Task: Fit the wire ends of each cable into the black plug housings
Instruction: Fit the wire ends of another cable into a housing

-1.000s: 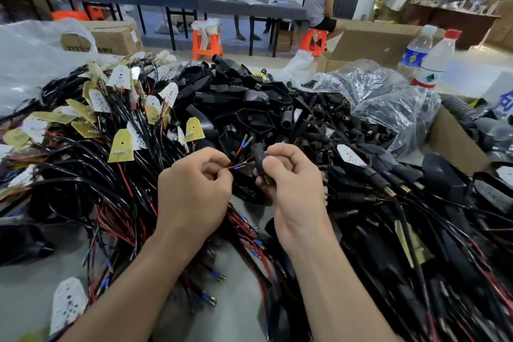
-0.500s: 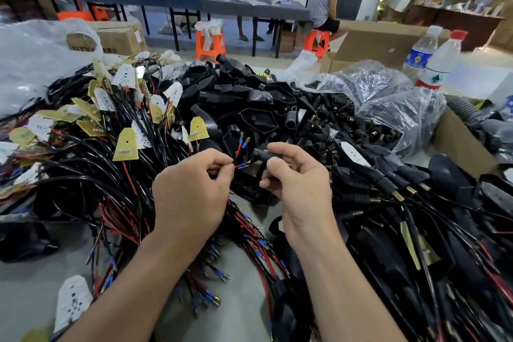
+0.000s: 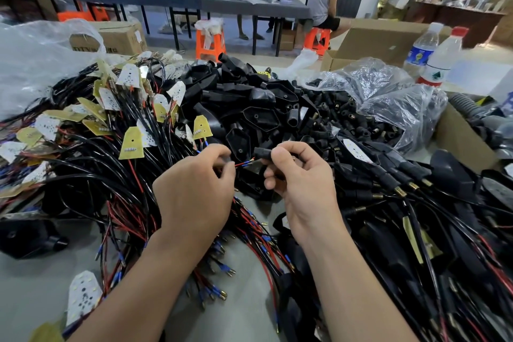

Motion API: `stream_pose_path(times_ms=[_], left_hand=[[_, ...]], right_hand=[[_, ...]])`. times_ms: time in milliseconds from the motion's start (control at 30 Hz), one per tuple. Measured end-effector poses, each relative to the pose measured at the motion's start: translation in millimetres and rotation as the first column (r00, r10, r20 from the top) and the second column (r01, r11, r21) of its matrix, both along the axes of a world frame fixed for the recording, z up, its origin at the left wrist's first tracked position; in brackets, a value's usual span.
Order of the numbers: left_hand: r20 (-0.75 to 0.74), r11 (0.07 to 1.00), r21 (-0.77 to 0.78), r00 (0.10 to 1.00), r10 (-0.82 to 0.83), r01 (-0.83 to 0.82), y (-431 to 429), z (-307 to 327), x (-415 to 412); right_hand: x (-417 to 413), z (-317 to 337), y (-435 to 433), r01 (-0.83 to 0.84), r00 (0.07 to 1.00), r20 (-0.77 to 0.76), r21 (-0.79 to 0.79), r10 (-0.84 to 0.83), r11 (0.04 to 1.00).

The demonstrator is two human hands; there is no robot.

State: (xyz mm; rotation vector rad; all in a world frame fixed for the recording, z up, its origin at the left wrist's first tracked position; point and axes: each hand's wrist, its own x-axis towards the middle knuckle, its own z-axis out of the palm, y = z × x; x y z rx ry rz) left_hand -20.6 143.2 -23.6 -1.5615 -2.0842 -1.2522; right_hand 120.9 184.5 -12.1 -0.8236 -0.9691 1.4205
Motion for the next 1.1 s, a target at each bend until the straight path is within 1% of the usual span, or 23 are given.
stream_pose_path(times_ms=[67,167,233,300,333,433,500,600,700,800,833,867,933,1000,1033,1100], left_hand=[[-0.02,0.997,-0.028,0.997,0.078,-0.078,1.9,-0.1,-3.0],[-0.129,0.976,-0.135,0.979,0.156,-0.173,6.7,-2.9,-6.5],[-0.141,0.966,-0.188,0.978,0.153,-0.178,9.1,-4.2,-7.5],[-0.117,0.965,-0.193,0.981,0.157,-0.178,10.4,-3.5,-8.9],[-0.129,0.964,-0.19,0.978,0.163,-0.186,10.6,-3.1,-9.3],[-0.237,0.954,-0.191,0.954,0.185,-0.233,10.7,-1.2,-7.5],[-0.273,0.95,-0.206,0.946,0.173,-0.233,11.1,-0.8,-6.2],[-0.243,0.948,-0.241,0.958,0.149,-0.208,9.4,-0.5,-4.4],[-0.141,0.958,-0.223,0.979,0.15,-0.179,5.2,2.5,-2.0],[0.028,0.983,-0.142,0.992,0.124,-0.119,3.0,6.8,-0.1],[0.031,0.99,-0.108,0.995,0.098,-0.094,1.9,7.1,0.1],[-0.023,0.995,-0.07,0.998,0.066,-0.067,0.9,6.5,0.1],[-0.185,1.0,0.024,0.983,0.012,-0.007,-0.8,3.0,-0.2],[-0.267,0.996,0.086,0.964,-0.001,0.025,-1.5,0.7,-0.7],[-0.267,0.995,0.092,0.964,-0.007,0.032,-1.2,-0.1,-0.3],[-0.184,0.996,0.074,0.982,-0.033,0.047,-0.6,-1.3,3.2]], right_hand=[[0.0,-0.3,-0.3,-0.011,1.0,-0.019,-0.013,0.011,1.0],[0.2,-1.6,1.6,-0.019,0.999,-0.033,-0.022,0.018,1.0],[0.2,-1.9,2.3,-0.023,0.999,-0.036,-0.023,0.022,0.999],[0.3,-2.1,2.3,-0.028,0.999,-0.031,-0.02,0.027,0.999],[0.7,-2.2,2.1,-0.03,0.999,-0.026,-0.018,0.03,0.999],[1.7,-2.3,1.2,-0.039,0.999,-0.006,-0.008,0.038,0.999],[1.7,-2.2,0.9,-0.041,0.999,0.001,-0.004,0.041,0.999],[1.0,-2.4,0.6,-0.038,0.999,0.015,-0.001,0.038,0.999],[0.4,-2.9,-0.3,-0.021,0.999,0.035,0.005,0.02,1.0],[0.7,-2.8,0.1,-0.039,0.997,0.073,-0.008,0.039,0.999],[0.8,-2.1,0.6,-0.051,0.995,0.087,-0.027,0.053,0.998],[1.2,-1.2,1.7,-0.058,0.993,0.097,-0.048,0.062,0.997],[2.0,-0.1,3.7,-0.052,0.993,0.097,-0.089,0.06,0.995],[2.3,0.6,4.8,-0.052,0.995,0.076,-0.108,0.061,0.993],[2.5,0.8,4.8,-0.057,0.996,0.063,-0.111,0.064,0.992],[2.6,0.8,4.4,-0.065,0.997,0.034,-0.109,0.069,0.992]])
